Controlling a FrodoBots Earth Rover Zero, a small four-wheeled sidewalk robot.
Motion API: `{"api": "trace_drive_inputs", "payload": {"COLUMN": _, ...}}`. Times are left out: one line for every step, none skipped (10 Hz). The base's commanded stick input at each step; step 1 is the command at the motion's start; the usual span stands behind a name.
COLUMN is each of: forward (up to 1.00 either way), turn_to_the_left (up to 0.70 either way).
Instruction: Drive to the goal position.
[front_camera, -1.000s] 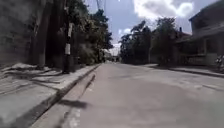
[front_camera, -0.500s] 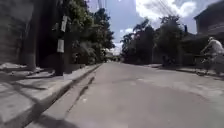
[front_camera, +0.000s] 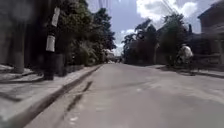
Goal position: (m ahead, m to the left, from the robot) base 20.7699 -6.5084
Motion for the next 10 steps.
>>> {"api": "trace_drive_inputs", "payload": {"forward": 1.0, "turn_to_the_left": 0.0}}
{"api": "trace_drive_inputs", "payload": {"forward": 1.0, "turn_to_the_left": 0.0}}
{"api": "trace_drive_inputs", "payload": {"forward": 1.0, "turn_to_the_left": 0.0}}
{"api": "trace_drive_inputs", "payload": {"forward": 1.0, "turn_to_the_left": 0.0}}
{"api": "trace_drive_inputs", "payload": {"forward": 1.0, "turn_to_the_left": 0.0}}
{"api": "trace_drive_inputs", "payload": {"forward": 1.0, "turn_to_the_left": 0.0}}
{"api": "trace_drive_inputs", "payload": {"forward": 1.0, "turn_to_the_left": 0.0}}
{"api": "trace_drive_inputs", "payload": {"forward": 1.0, "turn_to_the_left": 0.0}}
{"api": "trace_drive_inputs", "payload": {"forward": 1.0, "turn_to_the_left": 0.0}}
{"api": "trace_drive_inputs", "payload": {"forward": 1.0, "turn_to_the_left": 0.0}}
